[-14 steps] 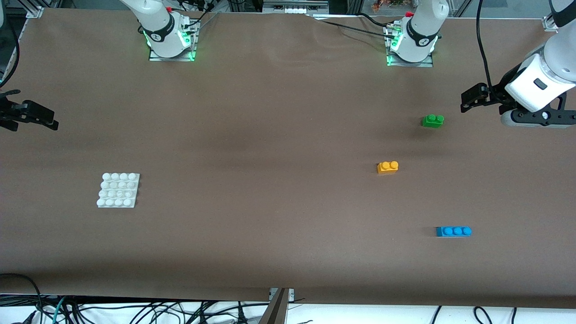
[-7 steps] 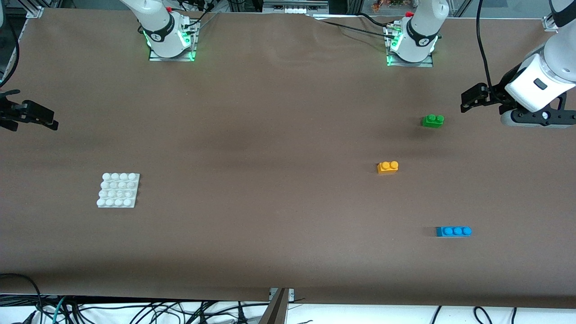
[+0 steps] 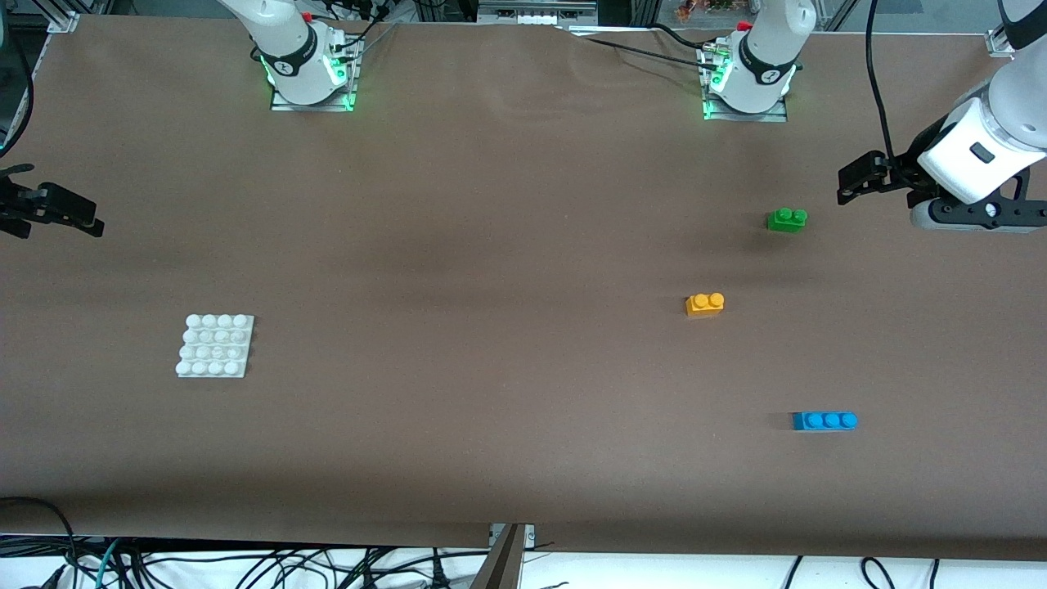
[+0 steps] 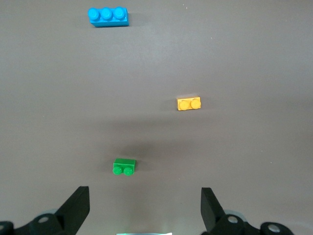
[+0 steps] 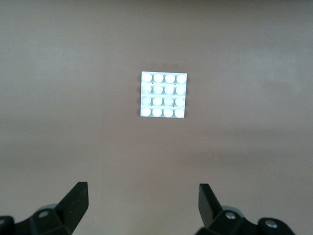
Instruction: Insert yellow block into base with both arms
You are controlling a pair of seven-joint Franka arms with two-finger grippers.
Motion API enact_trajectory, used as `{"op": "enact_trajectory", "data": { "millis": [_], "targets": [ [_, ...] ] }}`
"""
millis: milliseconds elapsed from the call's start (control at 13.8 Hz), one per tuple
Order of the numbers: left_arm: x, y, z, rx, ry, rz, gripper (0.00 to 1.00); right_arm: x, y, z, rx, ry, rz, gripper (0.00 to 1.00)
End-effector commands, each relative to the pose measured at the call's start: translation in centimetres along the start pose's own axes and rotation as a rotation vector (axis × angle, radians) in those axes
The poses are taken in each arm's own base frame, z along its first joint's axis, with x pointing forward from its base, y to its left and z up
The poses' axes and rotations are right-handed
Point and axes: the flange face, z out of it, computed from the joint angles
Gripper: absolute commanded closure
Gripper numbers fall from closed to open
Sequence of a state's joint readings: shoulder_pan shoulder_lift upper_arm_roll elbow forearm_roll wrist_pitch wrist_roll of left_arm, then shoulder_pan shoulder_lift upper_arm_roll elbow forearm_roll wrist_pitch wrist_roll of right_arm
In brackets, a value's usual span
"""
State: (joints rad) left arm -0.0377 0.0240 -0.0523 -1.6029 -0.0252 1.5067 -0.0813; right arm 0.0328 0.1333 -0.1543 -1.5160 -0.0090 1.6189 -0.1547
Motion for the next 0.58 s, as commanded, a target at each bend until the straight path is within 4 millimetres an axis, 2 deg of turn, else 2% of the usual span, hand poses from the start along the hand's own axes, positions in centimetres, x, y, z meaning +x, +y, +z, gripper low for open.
{"op": "enact_trajectory", "data": {
  "millis": [0, 72, 289, 506],
  "targets": [
    [0.2, -0.2, -0.6, -0.005, -0.007, 0.024, 0.0, 1.3, 0.9, 2.3, -0.035, -0.028, 0.0, 0.0],
    [0.2, -0.1, -0.6, -0.006, -0.007, 0.026, 0.0, 1.6, 1.1, 3.1, -0.041, -0.042, 0.002, 0.0],
    [0.2, -0.1, -0.6, -0.006, -0.007, 0.026, 0.0, 2.5, 3.6, 6.6, -0.073, -0.091, 0.031, 0.0],
    [0.2, -0.2, -0.6, -0.005, -0.007, 0.026, 0.0, 3.9, 5.4, 12.6, -0.072, -0.15, 0.05, 0.0]
  ]
}}
